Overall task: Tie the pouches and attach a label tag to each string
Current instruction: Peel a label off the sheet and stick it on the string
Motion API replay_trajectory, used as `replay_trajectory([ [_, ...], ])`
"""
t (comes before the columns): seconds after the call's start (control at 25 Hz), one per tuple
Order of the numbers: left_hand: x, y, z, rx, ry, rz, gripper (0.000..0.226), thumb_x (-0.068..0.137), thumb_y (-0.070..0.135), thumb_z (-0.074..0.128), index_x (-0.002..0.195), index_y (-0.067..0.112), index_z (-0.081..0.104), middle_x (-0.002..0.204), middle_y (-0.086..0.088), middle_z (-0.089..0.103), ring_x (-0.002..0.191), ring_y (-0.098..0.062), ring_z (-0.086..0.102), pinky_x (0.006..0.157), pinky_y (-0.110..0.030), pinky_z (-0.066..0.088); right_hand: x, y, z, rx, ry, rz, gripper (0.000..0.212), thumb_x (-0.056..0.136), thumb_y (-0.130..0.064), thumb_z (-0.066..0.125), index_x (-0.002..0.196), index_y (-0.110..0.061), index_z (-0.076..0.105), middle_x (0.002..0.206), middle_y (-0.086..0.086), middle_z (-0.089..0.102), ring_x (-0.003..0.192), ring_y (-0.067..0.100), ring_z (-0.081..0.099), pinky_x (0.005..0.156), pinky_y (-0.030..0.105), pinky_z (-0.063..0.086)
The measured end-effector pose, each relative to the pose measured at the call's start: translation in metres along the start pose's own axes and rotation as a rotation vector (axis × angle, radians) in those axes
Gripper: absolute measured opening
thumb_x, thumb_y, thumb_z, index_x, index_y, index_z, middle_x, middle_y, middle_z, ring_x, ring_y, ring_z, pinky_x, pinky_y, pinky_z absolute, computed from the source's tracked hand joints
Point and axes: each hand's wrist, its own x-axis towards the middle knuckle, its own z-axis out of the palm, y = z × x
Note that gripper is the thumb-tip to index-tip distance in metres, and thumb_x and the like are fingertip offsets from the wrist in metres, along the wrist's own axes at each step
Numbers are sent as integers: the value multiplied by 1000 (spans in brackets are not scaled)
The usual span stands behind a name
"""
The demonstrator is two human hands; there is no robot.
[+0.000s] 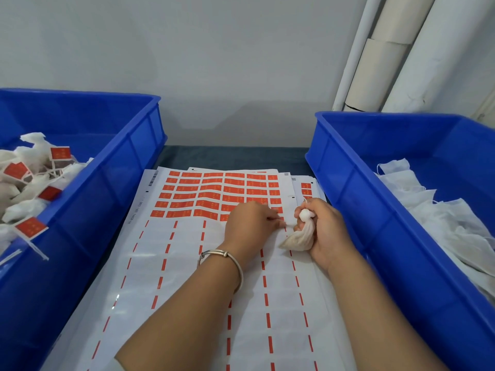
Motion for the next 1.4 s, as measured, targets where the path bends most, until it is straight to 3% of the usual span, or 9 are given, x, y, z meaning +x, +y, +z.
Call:
replay_trajectory([
  [0.12, -1, -1, -3, -18, -24, -1, 36, 92, 38, 54, 123, 22, 62, 128, 4, 60, 114, -19, 57, 98, -25, 39, 5, -9, -1, -407, 195, -26, 19, 86, -21, 52, 69, -14, 55, 71, 5, 55, 60, 16, 51, 57, 28, 42],
  [0.24, -4, 1, -2, -36, -8, 14, 32, 95, 34, 51, 121, 21, 64, 121, 4, 64, 106, -18, 60, 100, -27, 44, 8, -12, -4, -576, 138, -42, 16, 85, -20, 56, 71, -12, 55, 72, 5, 57, 63, 17, 54, 56, 26, 43],
  [0.36, -6, -2, 0, -123, 55, 32, 28, 94, 33, 52, 114, 21, 68, 113, 4, 67, 99, -16, 62, 95, -26, 47, 6, -10, -2, -536, 26, -6, 15, 85, -22, 66, 72, -25, 60, 77, -8, 65, 75, 16, 64, 62, 27, 52],
  [0.52, -5, -8, 7, -238, 94, 31, 24, 92, 31, 57, 111, 23, 69, 112, 6, 68, 92, -12, 62, 85, -20, 48, 6, -7, 0, -474, -46, -64, 22, 84, -19, 71, 77, -35, 59, 79, -18, 64, 74, 10, 68, 58, 25, 55],
  [0.68, -4, -11, 10, -403, 168, 9, 18, 90, 28, 60, 104, 24, 71, 106, 10, 68, 74, 2, 54, 66, -7, 37, 6, -9, -2, -369, -69, -87, 28, 81, -17, 73, 87, -39, 56, 81, -19, 62, 77, 11, 69, 57, 25, 56],
  [0.84, -5, -13, 8, -464, 195, 26, 21, 84, 31, 67, 105, 27, 70, 104, 13, 67, 77, 6, 52, 70, -7, 40, 4, -9, -2, -363, -118, -166, 37, 80, -20, 74, 102, -42, 54, 77, -24, 64, 71, -1, 66, 54, 18, 52],
  [1.0, -3, -14, 6, -419, 220, 68, 24, 83, 31, 69, 106, 24, 71, 105, 10, 69, 79, 2, 53, 72, -6, 38, 6, -6, -3, -412, -130, -233, 41, 81, -23, 74, 111, -42, 54, 95, -18, 71, 80, 4, 70, 70, 28, 57],
  [1.16, -3, -14, 4, -304, 226, 144, 26, 87, 30, 64, 111, 20, 70, 111, 6, 68, 86, 1, 52, 71, -3, 33, 6, -8, -3, -461, -145, -272, 39, 81, -25, 73, 103, -46, 49, 75, -29, 63, 72, -4, 66, 60, 19, 53],
  [1.4, -4, -13, 7, -231, 304, 188, 26, 88, 32, 61, 109, 19, 71, 110, 5, 69, 88, 0, 48, 78, -9, 35, 7, -8, -5, -437, -163, -270, 38, 81, -23, 72, 105, -42, 49, 72, -30, 59, 61, -12, 63, 46, 8, 47],
])
